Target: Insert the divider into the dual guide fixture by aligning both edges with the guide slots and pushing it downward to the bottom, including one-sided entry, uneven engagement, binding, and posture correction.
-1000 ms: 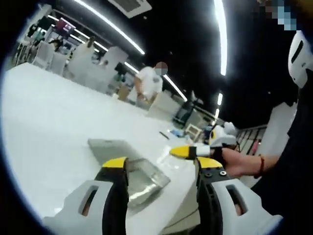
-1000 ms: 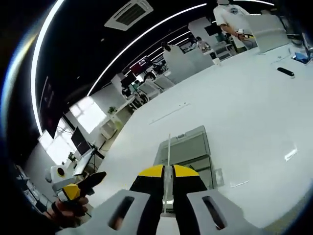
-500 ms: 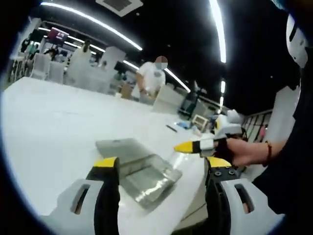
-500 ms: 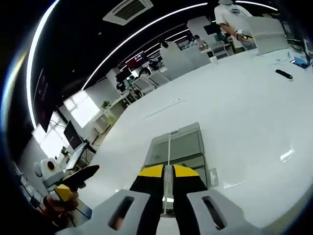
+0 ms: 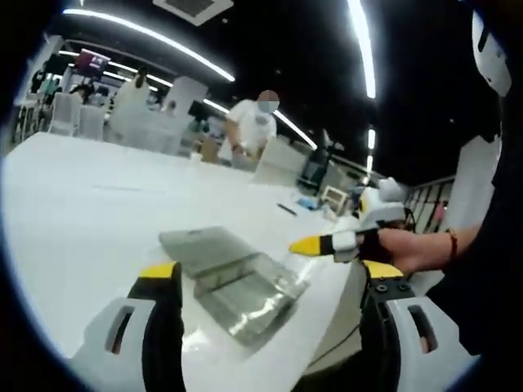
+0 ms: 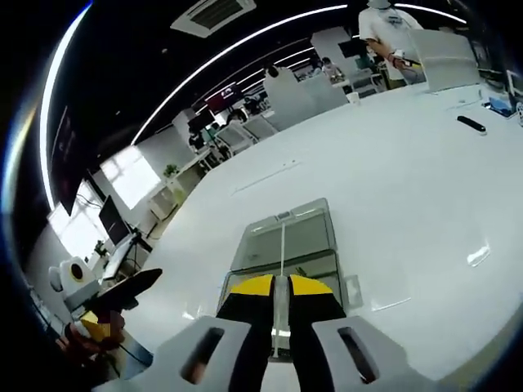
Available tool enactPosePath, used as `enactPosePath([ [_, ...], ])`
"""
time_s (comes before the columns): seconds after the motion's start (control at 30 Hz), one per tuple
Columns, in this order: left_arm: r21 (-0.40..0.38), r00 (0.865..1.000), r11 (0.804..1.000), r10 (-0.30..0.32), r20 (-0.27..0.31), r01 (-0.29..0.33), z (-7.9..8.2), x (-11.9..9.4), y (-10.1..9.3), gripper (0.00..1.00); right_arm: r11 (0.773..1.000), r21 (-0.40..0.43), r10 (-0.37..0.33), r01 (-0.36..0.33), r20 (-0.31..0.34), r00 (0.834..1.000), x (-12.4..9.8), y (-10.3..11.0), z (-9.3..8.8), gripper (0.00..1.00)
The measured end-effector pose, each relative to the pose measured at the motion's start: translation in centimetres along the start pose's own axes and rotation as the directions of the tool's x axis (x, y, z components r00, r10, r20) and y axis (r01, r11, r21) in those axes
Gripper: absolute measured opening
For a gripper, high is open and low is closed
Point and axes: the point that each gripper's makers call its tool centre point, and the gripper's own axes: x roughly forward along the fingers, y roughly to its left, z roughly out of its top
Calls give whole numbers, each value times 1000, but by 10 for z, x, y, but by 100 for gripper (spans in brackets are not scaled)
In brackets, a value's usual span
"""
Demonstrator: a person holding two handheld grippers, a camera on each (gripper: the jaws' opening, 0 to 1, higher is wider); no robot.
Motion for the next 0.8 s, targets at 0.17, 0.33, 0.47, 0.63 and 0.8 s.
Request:
enactPosePath([
  [0.17,-2,1000,1000,-6,-15,6,-2,0,2,90,1000,-10,-6,6,-5,1000,4,1,-2,0],
  [0.33,-14,1000,1000,-5,-3,5,1,-3,8,89,998,-48,-33,32,-22,999,8,-2,-5,0],
  [0.47,-14,1000,1000,-2,-1,2,2,-4,12,89,996,-76,-49,47,-29,998,11,-4,-7,0],
  [0.63,-27,1000,1000,-3,2,3,3,-4,15,89,996,-78,-52,49,-37,998,14,-4,-8,0],
  [0.8,-33,1000,999,-3,4,3,3,-4,16,88,995,-83,-64,61,-41,997,16,-9,-10,0],
])
